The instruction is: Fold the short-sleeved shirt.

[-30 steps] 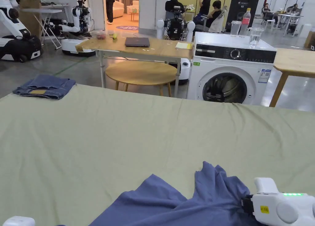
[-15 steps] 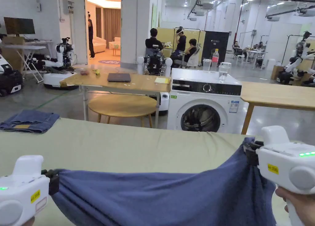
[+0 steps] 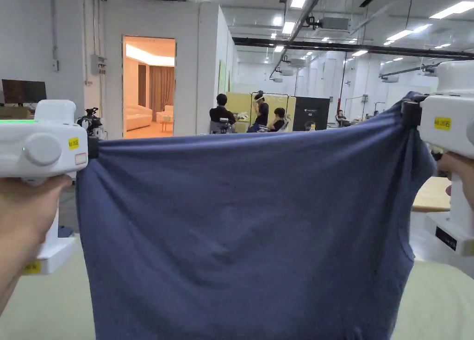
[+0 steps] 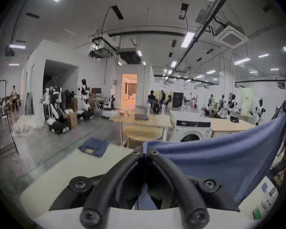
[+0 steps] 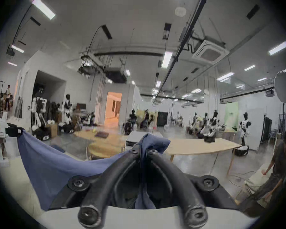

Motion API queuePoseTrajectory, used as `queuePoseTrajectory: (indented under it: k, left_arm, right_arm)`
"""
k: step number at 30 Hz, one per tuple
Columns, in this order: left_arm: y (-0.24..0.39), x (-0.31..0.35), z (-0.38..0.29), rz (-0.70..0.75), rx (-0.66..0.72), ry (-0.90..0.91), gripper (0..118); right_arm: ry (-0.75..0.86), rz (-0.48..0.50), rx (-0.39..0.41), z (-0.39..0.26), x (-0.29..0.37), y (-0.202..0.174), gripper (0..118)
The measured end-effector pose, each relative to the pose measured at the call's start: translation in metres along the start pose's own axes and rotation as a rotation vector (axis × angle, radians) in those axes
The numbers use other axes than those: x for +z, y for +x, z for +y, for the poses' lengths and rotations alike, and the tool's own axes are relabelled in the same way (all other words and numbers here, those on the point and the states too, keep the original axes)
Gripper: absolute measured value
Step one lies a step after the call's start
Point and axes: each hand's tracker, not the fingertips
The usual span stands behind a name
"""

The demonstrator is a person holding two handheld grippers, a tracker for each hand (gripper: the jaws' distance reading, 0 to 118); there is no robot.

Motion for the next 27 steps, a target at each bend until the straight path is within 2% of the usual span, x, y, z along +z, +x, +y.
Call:
queuePoseTrajectory:
  k: [3, 6, 9, 15, 21, 24, 27]
  left_arm:
    - [0.004, -0.004, 0.028, 0.008, -0.028, 0.03, 0]
    - [0.004, -0.008, 0.028, 0.015, -0.035, 0.031, 0]
    - [0.004, -0.017, -0.002, 0.019, -0.052, -0.007, 0]
    - [0.003, -0.028, -0.108, -0.002, -0.028, -0.119, 0]
    - [-0.005, 0.024, -0.165, -0.029, -0.018, -0.151, 0]
    - [-0.014, 0.069, -0.191, -0.09, 0.012, -0.188, 0]
    - [-0.025, 0.123, -0.23, -0.107, 0.024, -0.234, 0]
  right_arm:
    - [0.025, -0.008, -0.008, 0.015, -0.008, 0.0, 1]
    - [0.005, -0.011, -0.017, 0.006, -0.02, 0.001, 1]
    - [-0.043, -0.026, -0.02, -0.033, -0.03, 0.0, 1]
    - [-0.141, -0.045, -0.047, -0.136, -0.02, 0.002, 1]
    - [-0.154, -0.02, -0.006, -0.183, 0.051, 0.01, 2]
    - [-0.184, -0.007, -0.007, -0.204, 0.106, 0.016, 1]
    - [-0.251, 0.011, -0.045, -0.234, 0.172, 0.017, 2]
